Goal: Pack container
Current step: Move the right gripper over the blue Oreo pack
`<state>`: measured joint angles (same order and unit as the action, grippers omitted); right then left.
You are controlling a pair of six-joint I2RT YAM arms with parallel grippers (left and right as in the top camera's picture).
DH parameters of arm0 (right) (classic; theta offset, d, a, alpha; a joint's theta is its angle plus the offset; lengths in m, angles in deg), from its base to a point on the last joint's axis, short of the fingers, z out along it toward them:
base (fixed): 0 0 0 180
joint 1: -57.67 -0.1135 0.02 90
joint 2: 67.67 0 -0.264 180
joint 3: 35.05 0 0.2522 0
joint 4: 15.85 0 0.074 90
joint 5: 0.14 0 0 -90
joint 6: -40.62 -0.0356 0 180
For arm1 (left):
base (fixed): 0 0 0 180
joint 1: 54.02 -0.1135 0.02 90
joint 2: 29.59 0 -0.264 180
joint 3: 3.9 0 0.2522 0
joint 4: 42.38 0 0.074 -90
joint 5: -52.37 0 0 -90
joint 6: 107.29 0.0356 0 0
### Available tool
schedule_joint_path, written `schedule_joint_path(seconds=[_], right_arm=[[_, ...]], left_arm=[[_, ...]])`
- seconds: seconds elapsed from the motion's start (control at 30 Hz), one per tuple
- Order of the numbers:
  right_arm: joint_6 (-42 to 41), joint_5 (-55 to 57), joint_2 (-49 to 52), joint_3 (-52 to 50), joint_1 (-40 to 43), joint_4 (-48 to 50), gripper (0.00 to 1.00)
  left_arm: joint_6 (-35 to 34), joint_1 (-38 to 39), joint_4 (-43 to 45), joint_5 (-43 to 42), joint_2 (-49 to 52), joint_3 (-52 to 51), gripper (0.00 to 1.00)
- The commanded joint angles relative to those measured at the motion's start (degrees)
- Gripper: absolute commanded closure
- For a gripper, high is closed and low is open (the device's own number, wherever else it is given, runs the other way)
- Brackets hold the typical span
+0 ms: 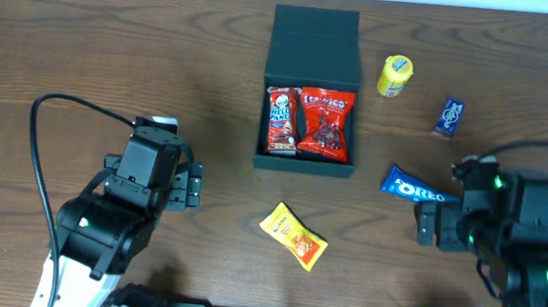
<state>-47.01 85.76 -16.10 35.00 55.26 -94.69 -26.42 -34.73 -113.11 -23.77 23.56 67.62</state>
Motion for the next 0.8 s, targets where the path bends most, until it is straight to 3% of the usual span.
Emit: schedule_joint_path(seconds=[0.0,0.2,0.33,0.4,0.57,0.67,0.77], right_arm=[[0.7,0.0,3.2,2.3,0.4,0.0,0.01],[1.3,1.3,8.2,4.5,1.2,-0.3,0.01],[11.9,8.2,12.0,6.0,2.2,-3.8,0.01],[20.9,10.1,13.2,6.1,2.6,-5.4,0.01],[55.3,11.1,16.3,6.1,4.6,-9.9,0.01],[66.2,11.6,18.1,6.1,6.1,-10.4,0.01],[71.5,11.6,20.0,6.1,6.9,-9.1,0.01]], left_arm=[[0.3,-0.2,-0.2,0.0,0.1,-0.2,0.05],[0.3,-0.2,-0.2,0.0,0.1,-0.2,0.05],[0.3,-0.2,-0.2,0.0,0.1,-0.2,0.05],[0.3,-0.2,-0.2,0.0,0.1,-0.2,0.05],[0.3,-0.2,-0.2,0.0,0.1,-0.2,0.05],[0.3,-0.2,-0.2,0.0,0.1,-0.2,0.05],[0.3,-0.2,-0.2,0.0,0.1,-0.2,0.05]])
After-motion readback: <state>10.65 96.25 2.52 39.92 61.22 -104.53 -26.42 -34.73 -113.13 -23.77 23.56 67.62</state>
